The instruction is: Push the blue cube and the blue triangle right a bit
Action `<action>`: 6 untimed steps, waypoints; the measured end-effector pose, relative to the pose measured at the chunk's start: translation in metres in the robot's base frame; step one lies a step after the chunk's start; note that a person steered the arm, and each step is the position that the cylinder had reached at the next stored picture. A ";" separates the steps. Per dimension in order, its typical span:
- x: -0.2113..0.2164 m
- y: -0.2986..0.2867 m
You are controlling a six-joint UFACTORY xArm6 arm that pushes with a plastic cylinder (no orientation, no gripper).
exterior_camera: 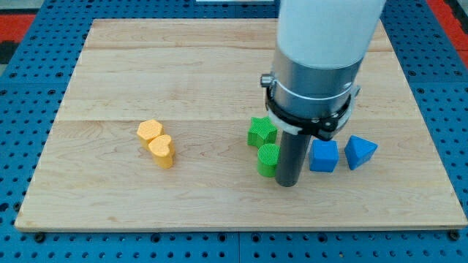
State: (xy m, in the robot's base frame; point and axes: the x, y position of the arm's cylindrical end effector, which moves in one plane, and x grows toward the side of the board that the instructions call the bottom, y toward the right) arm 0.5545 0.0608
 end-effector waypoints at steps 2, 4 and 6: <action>-0.025 -0.035; -0.019 -0.006; -0.019 0.039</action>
